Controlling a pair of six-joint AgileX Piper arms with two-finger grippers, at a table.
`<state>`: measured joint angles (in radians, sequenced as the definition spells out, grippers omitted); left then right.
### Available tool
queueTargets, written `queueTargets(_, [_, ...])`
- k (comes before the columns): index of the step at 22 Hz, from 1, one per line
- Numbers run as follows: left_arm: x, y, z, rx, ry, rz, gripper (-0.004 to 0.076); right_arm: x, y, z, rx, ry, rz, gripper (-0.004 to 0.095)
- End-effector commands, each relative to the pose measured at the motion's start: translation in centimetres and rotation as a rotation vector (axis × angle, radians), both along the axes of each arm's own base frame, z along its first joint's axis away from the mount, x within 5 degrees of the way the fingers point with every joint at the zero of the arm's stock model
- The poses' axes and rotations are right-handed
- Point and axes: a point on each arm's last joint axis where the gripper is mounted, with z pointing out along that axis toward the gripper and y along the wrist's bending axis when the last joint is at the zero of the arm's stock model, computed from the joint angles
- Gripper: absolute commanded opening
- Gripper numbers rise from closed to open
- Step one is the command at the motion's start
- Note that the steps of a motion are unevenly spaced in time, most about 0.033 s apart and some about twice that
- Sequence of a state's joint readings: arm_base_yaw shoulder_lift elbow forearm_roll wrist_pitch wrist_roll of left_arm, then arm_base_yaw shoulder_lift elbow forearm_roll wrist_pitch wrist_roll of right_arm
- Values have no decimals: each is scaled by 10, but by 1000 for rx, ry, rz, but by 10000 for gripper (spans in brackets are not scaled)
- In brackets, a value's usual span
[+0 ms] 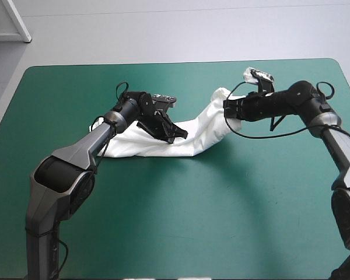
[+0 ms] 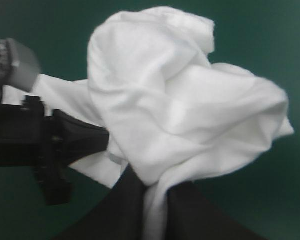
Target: Fold the cloth
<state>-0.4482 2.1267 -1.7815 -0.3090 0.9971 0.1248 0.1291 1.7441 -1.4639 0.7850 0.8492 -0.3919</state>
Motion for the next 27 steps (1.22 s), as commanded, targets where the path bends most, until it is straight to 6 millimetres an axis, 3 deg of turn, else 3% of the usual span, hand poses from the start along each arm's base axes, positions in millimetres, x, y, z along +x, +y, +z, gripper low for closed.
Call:
queueTargets(1, [-8,-3,16,-13,12,-14,-10,-14,23,64,103,-129,40,-12])
queueTargets(4, [-8,-2,16,-10,17,-19,-10,-25,57,96,69,-195,76,-12])
queueTargets(8, [-8,2,30,26,-2,-40,-10,-30,69,100,32,-209,85,-12])
queueTargets(10, [-13,10,69,57,-84,-50,-10,-30,69,100,30,-206,86,-12])
queueTargets(12, [-20,16,96,65,-143,-46,-10,-30,69,100,26,-206,92,-12])
queueTargets(14, [-40,29,135,81,-202,-46,-10,-31,69,99,18,-211,103,-12])
queueTargets(18, [-81,58,185,124,-289,-8,-10,-36,78,101,50,-219,169,-12])
queueTargets(21, [-113,81,189,178,-292,44,-10,-40,96,100,63,-242,201,-12])
queueTargets(27, [-176,124,161,313,-237,141,-10,-36,146,87,130,-233,307,-12])
